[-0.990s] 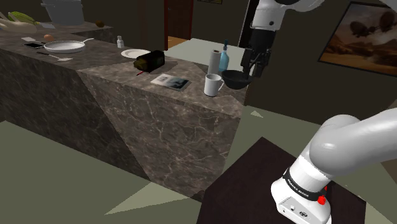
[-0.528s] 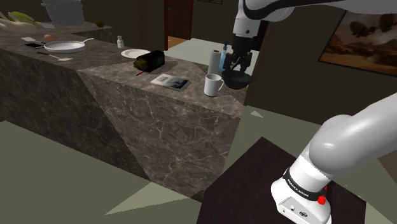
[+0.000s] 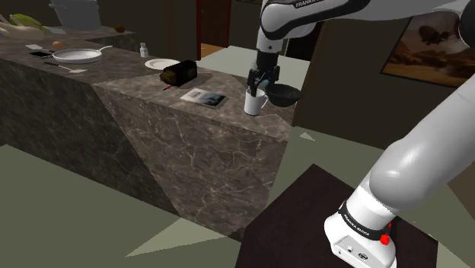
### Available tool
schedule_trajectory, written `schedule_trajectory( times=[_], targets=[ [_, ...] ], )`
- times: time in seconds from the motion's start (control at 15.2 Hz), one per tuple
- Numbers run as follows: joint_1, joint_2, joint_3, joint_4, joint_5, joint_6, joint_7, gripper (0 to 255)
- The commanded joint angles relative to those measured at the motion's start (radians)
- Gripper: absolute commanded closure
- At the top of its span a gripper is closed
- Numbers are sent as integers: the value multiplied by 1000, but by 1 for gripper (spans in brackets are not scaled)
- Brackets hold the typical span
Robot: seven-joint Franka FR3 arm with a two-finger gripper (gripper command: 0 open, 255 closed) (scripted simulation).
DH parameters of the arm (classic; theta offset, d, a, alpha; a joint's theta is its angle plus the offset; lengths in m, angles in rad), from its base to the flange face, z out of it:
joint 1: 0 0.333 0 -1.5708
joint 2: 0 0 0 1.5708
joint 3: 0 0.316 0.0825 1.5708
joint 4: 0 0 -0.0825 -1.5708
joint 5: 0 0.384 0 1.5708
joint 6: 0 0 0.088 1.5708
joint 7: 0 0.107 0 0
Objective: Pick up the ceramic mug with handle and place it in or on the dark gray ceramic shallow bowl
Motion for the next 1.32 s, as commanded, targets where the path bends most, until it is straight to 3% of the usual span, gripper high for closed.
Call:
schedule_trajectory(
  times=[0.0, 0.26, 0.79, 1.25],
  targets=[
    [-3, 78, 1, 60, -18, 30, 6, 0],
    [-5, 213, 0, 173, -51, 70, 19, 0],
    [-8, 242, -3, 105, -53, 167, 20, 0],
    [-8, 242, -3, 106, -53, 167, 20, 0]
  ],
)
